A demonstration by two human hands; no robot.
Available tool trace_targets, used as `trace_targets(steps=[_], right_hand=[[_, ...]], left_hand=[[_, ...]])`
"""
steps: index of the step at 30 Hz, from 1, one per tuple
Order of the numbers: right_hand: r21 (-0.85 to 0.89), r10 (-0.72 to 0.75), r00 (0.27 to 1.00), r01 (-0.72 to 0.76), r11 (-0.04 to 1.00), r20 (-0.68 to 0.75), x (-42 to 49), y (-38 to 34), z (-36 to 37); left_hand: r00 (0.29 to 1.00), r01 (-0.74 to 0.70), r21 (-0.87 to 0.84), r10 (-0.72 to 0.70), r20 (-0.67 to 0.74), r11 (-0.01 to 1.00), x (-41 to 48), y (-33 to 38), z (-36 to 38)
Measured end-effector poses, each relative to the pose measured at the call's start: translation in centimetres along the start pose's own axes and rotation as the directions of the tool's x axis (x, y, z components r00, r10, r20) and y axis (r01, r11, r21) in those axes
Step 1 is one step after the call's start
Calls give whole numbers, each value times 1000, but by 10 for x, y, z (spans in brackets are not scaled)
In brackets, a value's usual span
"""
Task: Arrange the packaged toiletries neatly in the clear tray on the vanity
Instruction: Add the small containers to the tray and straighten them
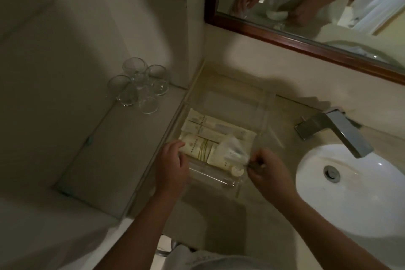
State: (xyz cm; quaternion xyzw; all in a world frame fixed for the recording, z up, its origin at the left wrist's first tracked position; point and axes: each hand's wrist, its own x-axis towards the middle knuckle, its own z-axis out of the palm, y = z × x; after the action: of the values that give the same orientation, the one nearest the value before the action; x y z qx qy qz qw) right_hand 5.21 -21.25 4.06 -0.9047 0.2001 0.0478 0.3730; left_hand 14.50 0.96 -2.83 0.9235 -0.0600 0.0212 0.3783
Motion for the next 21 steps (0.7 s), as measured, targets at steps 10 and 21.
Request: trace_targets(steps=[10,21], right_hand=[[-200,-210,963,242,950,166,74,-59,66],[-518,-167,908,363,775,385,38,-47,73]], left_hand=[[994,-89,40,86,66,995,7,-14,-14],[893,-301,203,201,402,932,6,-4,1]])
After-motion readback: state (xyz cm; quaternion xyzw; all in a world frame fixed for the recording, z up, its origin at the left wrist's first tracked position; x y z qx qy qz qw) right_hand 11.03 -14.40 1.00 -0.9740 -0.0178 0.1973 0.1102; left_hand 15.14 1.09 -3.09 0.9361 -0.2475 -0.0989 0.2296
